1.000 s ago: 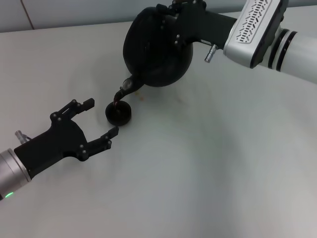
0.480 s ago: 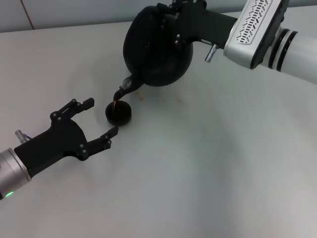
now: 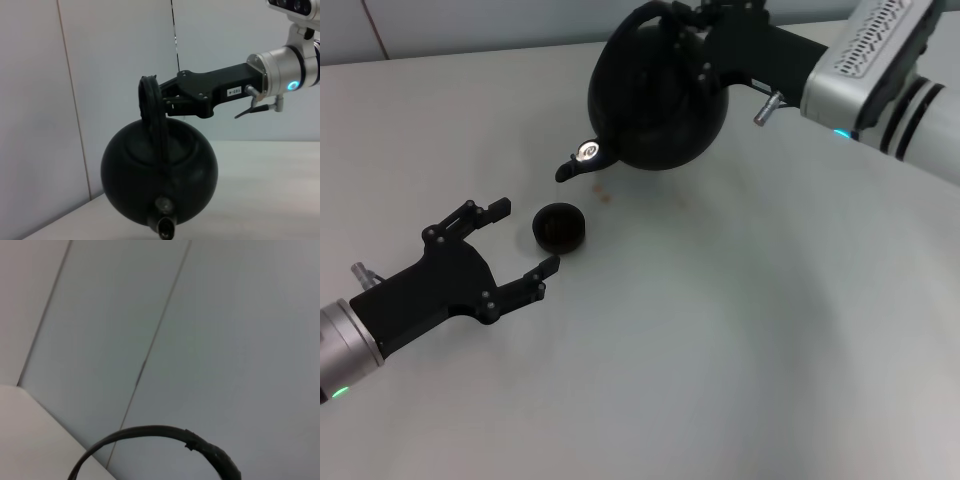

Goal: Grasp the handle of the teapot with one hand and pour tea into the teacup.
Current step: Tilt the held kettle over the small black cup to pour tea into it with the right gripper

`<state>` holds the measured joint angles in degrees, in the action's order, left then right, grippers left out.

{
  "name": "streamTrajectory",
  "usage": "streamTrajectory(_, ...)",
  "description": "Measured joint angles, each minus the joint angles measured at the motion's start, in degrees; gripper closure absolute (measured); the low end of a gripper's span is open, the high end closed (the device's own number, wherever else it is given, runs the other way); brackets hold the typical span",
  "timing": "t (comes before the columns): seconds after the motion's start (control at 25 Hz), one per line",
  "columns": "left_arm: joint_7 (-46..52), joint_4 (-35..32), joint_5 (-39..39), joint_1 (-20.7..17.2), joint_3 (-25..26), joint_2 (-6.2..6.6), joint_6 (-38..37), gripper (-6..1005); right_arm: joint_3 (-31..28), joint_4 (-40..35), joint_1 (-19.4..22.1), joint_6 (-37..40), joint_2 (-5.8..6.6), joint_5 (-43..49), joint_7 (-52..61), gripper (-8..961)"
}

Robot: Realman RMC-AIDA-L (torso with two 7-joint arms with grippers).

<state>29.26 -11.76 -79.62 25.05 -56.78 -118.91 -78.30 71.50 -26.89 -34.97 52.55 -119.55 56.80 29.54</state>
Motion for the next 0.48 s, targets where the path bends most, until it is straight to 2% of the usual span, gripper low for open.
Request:
streamTrajectory(0.28, 0.28, -0.16, 0.02, 0.18, 0.00, -0.01, 0.00, 136, -0.54, 2.35, 1.98, 5.36, 0.00, -2.74, -0.01, 831)
streamTrajectory(0.48, 0.55, -0.09, 0.08, 0.40, 0.00, -0.03, -0.02, 136, -0.78, 4.55, 3.04, 8.42, 0.04, -9.21, 0.05, 831)
